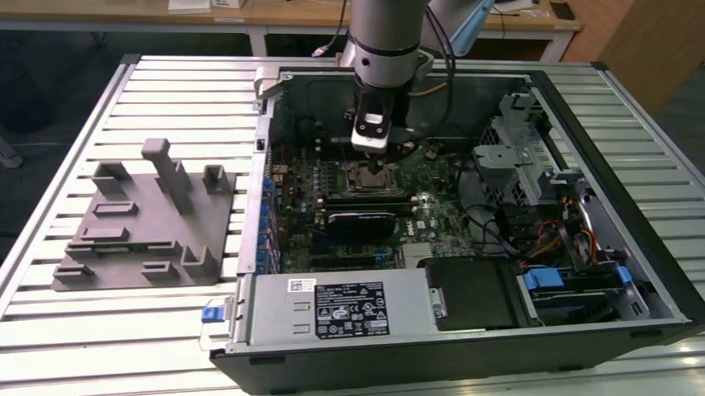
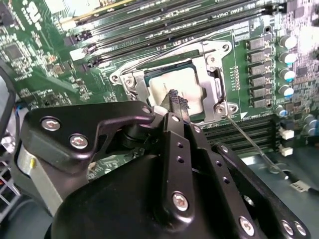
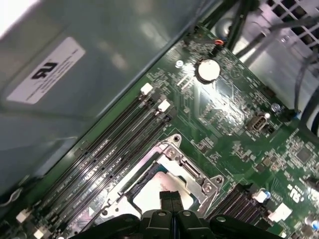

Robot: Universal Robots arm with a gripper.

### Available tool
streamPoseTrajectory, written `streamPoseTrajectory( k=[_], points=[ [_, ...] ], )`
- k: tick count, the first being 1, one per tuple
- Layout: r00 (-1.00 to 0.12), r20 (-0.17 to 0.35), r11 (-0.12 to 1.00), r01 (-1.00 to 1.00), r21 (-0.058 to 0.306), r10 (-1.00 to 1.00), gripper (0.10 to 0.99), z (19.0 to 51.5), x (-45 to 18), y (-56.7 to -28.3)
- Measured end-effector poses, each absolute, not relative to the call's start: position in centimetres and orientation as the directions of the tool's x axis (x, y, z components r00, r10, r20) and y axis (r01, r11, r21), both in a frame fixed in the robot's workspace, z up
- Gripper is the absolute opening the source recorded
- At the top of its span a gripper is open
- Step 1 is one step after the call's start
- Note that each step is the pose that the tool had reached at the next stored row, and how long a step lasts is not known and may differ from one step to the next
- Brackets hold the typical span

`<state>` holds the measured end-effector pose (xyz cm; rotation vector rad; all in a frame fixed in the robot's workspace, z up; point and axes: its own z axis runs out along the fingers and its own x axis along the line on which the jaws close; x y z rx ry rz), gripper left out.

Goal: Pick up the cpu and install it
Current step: 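Close the cpu cover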

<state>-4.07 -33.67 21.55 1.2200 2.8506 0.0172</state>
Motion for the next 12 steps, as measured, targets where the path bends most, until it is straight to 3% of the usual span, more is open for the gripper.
streamPoseTrajectory(
  k=[12],
  points=[
    [-0.79,-0.033,0.791,0.612,0.026,0.612,0.106,21.54,-4.07,-33.67]
  ],
)
